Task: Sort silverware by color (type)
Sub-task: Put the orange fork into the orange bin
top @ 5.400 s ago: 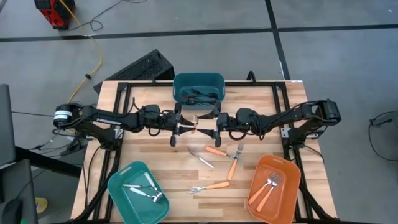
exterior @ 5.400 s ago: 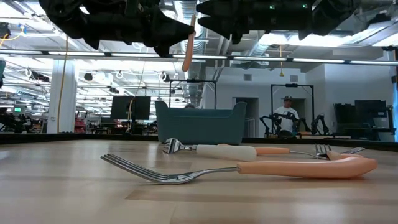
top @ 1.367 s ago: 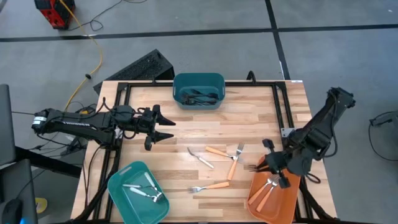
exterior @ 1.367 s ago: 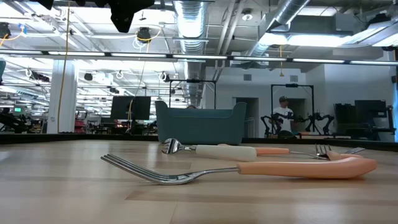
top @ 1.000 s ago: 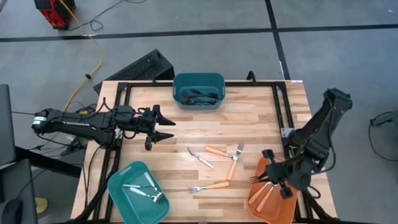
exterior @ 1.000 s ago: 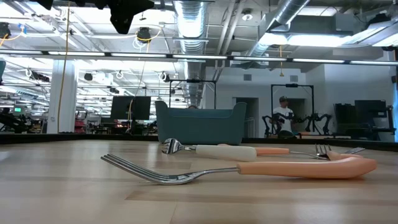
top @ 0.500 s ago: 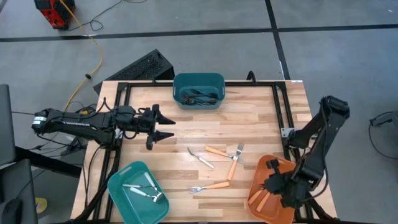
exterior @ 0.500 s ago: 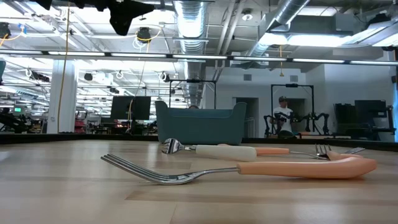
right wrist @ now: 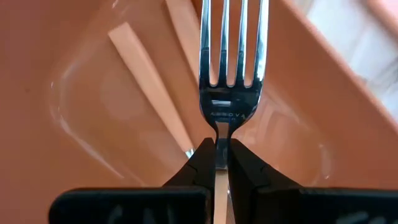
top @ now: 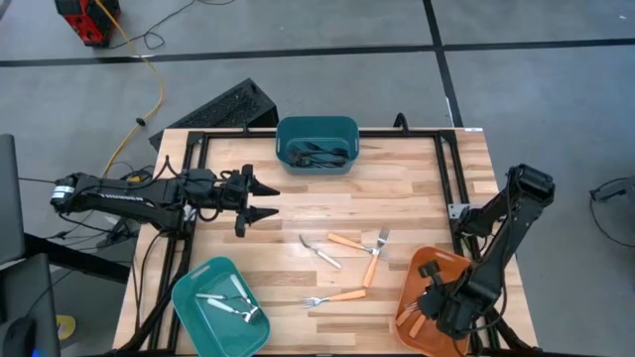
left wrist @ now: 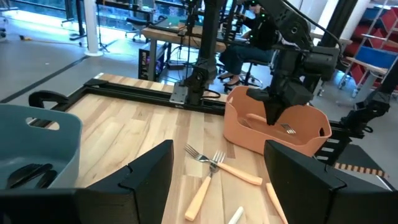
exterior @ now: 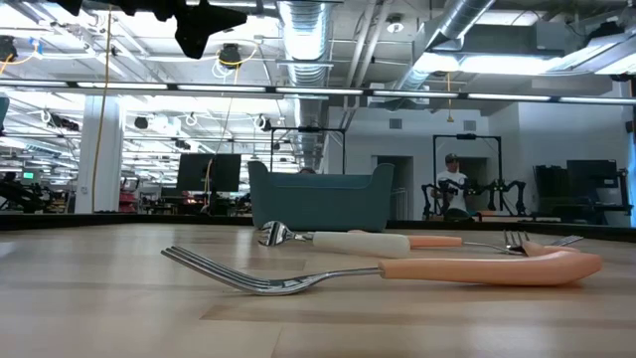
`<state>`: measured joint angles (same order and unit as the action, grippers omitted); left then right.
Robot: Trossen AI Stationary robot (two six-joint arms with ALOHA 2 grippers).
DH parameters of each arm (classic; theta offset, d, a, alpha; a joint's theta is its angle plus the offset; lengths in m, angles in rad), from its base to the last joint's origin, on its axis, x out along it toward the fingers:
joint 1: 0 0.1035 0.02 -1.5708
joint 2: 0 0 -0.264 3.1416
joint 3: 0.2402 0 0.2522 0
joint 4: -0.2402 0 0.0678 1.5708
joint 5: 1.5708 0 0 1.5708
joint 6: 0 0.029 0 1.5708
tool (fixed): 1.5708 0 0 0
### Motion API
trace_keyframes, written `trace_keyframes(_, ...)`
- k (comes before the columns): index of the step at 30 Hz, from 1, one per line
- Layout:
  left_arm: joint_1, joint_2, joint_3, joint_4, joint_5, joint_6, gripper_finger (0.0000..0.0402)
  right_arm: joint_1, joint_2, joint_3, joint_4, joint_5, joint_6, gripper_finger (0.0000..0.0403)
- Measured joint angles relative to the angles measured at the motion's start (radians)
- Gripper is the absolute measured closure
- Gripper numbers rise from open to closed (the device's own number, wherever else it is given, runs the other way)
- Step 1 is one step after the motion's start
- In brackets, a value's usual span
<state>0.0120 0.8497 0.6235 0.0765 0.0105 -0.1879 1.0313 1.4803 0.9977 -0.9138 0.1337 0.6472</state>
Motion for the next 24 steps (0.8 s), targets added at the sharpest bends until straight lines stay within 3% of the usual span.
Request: trace_keyframes(24, 0.000, 0.000, 0.000, -0.012, -0.025, -0.001, 0.0167, 0.013, 0.005, 0.000, 0.002, -0.034, -0.028, 0.0363)
